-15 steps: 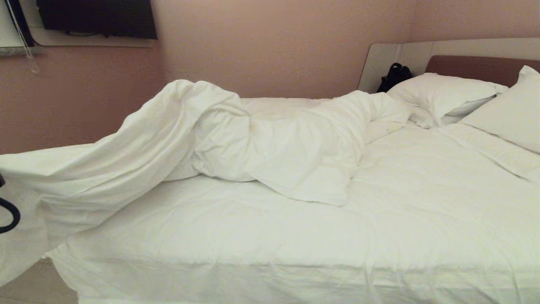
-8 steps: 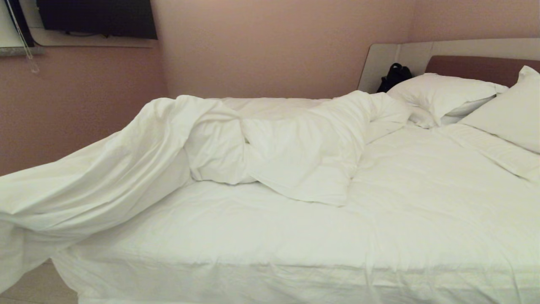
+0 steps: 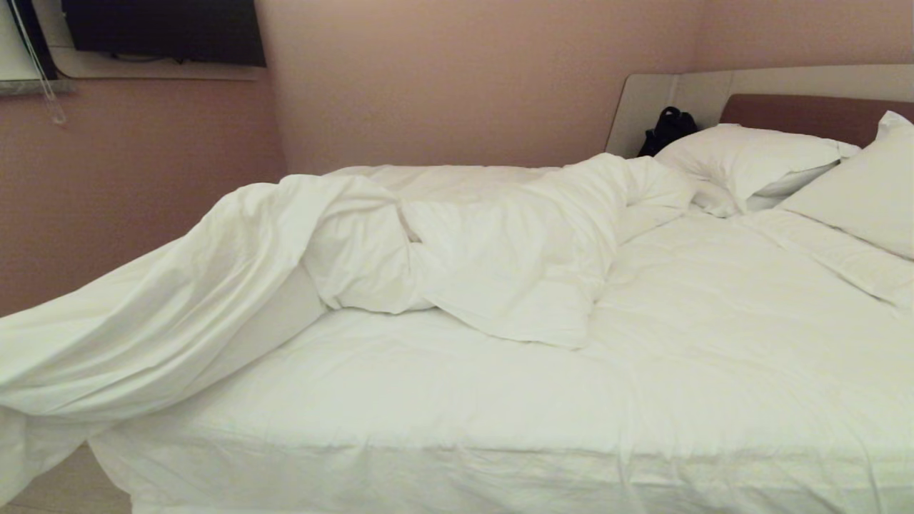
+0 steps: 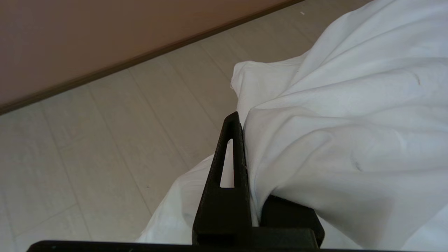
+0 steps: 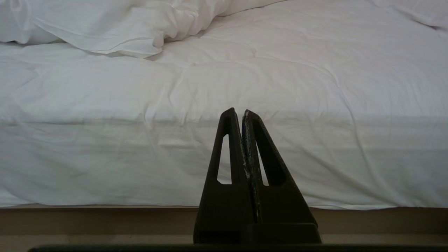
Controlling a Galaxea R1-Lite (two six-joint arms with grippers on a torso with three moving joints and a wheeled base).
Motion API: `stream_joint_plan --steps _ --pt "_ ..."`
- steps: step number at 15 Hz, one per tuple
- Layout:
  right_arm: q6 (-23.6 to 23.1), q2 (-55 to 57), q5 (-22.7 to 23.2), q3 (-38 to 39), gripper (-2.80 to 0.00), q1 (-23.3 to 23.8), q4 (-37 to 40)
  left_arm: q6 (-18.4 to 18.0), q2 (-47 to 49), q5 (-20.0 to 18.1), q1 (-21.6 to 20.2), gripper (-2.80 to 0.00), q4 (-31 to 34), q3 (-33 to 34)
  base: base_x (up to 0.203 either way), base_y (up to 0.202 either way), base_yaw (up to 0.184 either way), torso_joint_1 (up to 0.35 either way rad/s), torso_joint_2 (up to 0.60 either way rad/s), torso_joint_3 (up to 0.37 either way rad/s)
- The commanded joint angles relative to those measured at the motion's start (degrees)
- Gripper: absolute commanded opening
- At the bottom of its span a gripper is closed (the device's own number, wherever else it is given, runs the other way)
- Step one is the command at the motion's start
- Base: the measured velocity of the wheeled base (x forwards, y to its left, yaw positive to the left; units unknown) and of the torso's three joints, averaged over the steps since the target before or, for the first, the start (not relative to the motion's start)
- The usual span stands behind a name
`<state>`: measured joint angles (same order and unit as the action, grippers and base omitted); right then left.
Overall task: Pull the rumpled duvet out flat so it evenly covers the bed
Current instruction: Flatten the corners of the folded blanket
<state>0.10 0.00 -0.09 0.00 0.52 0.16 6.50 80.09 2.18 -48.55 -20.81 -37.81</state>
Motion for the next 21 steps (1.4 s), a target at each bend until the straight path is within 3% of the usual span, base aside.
stream_joint_plan --steps 1,5,7,8,15,19,21 --pt "0.0 0.0 0.0 0.0 -2.8 0.0 0.0 0.3 1.7 -1.2 -1.8 -2.8 -0.2 -0.4 0.0 0.0 0.0 0.0 0.0 0.0" --pt "0.0 0.0 0.0 0.0 -2.8 0.0 0.0 0.4 4.1 -6.5 -6.2 -2.8 -0.2 -0.2 0.0 0.0 0.0 0.0 0.0 0.0" --pt "0.0 0.0 0.0 0.0 -2.8 0.0 0.0 0.3 5.4 -7.1 -6.9 -2.8 -0.3 -0.2 0.0 0.0 0.0 0.0 0.0 0.0" --pt "0.0 0.0 0.0 0.0 -2.8 0.0 0.0 0.2 5.9 -7.1 -6.9 0.0 -0.3 -0.2 0.0 0.0 0.0 0.0 0.0 0.0" --pt "0.0 0.0 0.0 0.0 -2.8 0.0 0.0 0.2 4.0 -12.3 -6.9 0.0 0.0 1.5 0.0 0.0 0.0 0.0 0.0 0.0" --pt "0.0 0.0 0.0 0.0 -2.8 0.0 0.0 1.9 -3.1 -22.1 -6.9 0.0 1.1 3.7 0.0 0.0 0.0 0.0 0.0 0.0" --pt "0.0 0.0 0.0 0.0 -2.8 0.0 0.0 2.0 -2.7 -22.1 -6.9 0.0 2.0 3.6 0.0 0.0 0.0 0.0 0.0 0.0"
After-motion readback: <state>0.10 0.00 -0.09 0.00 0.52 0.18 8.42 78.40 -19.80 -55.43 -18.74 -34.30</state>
